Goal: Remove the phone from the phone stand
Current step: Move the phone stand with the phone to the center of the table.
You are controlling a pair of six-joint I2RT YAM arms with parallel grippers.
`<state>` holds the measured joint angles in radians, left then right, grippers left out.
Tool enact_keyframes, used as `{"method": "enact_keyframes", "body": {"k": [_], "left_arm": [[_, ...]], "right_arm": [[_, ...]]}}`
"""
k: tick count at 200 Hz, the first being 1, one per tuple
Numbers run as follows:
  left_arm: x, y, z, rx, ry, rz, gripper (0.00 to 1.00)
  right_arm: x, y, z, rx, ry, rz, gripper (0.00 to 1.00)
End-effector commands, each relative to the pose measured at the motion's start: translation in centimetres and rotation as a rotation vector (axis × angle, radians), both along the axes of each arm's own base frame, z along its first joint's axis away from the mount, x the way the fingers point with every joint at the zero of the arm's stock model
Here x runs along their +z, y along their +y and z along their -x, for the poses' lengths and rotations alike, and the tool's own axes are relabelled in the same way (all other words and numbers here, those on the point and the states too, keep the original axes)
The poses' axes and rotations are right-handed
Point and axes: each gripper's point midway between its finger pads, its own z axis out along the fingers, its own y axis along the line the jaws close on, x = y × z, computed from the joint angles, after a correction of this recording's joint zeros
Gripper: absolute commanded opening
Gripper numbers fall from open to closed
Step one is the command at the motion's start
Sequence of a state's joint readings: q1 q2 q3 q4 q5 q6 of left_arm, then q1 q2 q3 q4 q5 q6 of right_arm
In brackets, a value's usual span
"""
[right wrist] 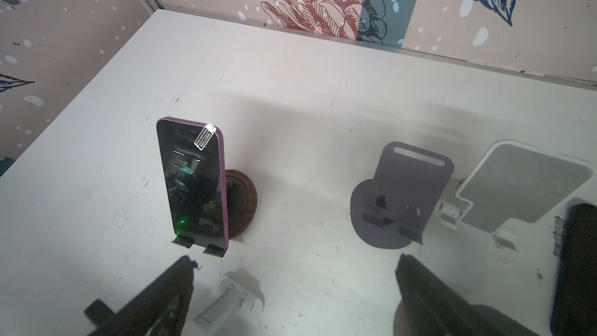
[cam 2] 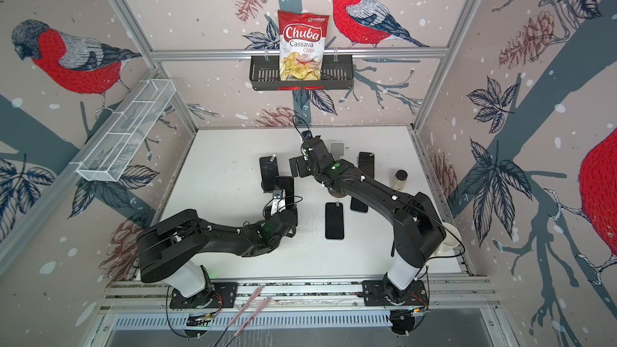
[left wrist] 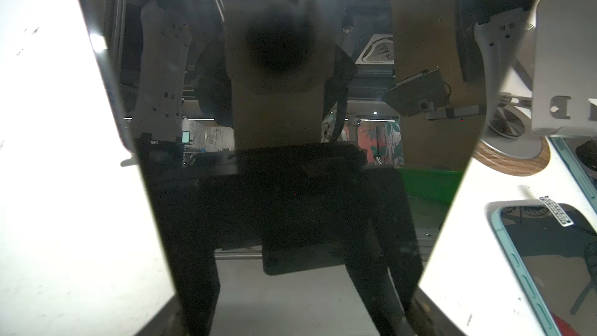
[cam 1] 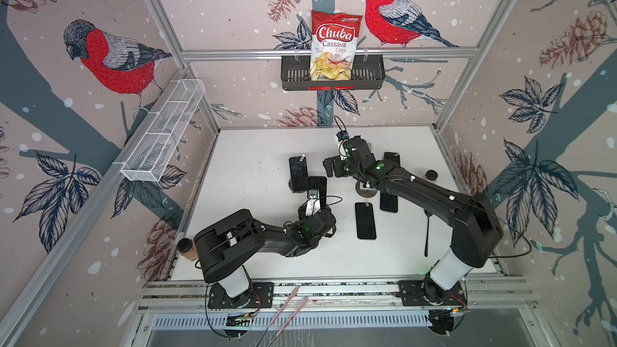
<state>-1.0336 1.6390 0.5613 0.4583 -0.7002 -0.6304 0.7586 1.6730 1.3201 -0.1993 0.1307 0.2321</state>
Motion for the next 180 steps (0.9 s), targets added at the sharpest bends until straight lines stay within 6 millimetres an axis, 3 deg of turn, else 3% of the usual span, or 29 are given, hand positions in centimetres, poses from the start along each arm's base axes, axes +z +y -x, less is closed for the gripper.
{"method": "enact_keyframes", "body": {"k": [1,94,180], "left_arm": [[-0.5,-0.1,0.4,-0.029,0.02,-0.027,0.71],[0.2,-0.2,0.5,-0.044,0.001,-0.043,0.88],[1.0,0.0,0.5,-0.036,-0.029,-0.072,0.96]], "right_arm": [[0.4,0.4,-0.2,0.006,-0.014,-0.004,0.99],[0.0,0.8,0.0,0.02,-0.005,-0.01,0.99],[-0.4,0.7,0.0,0.022,-0.001,0.005,0.99]]}}
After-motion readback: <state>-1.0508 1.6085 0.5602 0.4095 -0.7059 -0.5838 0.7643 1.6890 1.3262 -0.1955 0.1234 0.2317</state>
